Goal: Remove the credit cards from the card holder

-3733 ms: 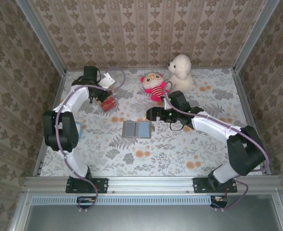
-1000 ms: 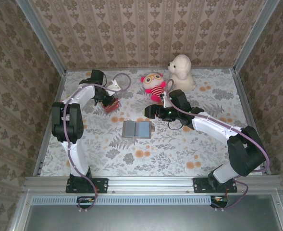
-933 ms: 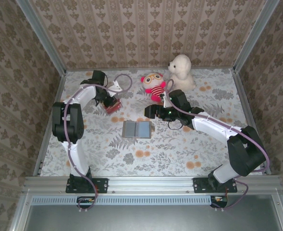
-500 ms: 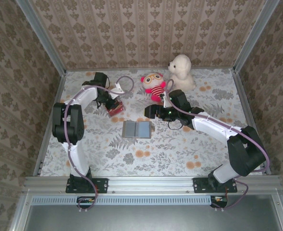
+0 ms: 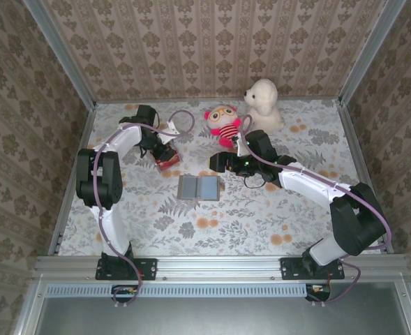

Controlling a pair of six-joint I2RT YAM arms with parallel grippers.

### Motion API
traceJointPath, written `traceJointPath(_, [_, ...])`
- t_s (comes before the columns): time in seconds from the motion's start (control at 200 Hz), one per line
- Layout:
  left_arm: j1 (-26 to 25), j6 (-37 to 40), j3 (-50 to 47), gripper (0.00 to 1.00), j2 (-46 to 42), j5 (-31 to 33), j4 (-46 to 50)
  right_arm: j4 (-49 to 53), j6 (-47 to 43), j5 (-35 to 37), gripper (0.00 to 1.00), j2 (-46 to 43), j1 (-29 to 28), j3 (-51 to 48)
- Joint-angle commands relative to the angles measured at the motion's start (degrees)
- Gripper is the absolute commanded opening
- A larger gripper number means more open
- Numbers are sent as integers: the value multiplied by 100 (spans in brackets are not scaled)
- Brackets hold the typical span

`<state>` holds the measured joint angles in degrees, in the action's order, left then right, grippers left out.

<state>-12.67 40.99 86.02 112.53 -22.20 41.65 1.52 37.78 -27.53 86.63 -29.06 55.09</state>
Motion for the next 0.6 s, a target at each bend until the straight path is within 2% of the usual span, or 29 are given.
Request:
traceJointPath(0.0, [47, -56, 279, 32, -56, -184, 49, -3, 73, -147, 100, -4, 23, -29])
traceJointPath(0.175, [43, -204, 246, 33, -216, 15, -119, 6, 54, -151, 100, -1, 23, -27])
traceJointPath(0.33, [27, -884, 54, 40, -683, 416, -579, 182, -39, 19, 100, 41, 6, 33])
traceJointPath(0.445, [-25, -1704, -283, 51, -1134, 866, -953, 691, -245, 330, 99, 140, -89, 286])
traceJointPath(0.595, [-113, -2793, -1181, 71, -1937, 1277, -1530, 1139, -314, 885, 97, 237, -392, 436])
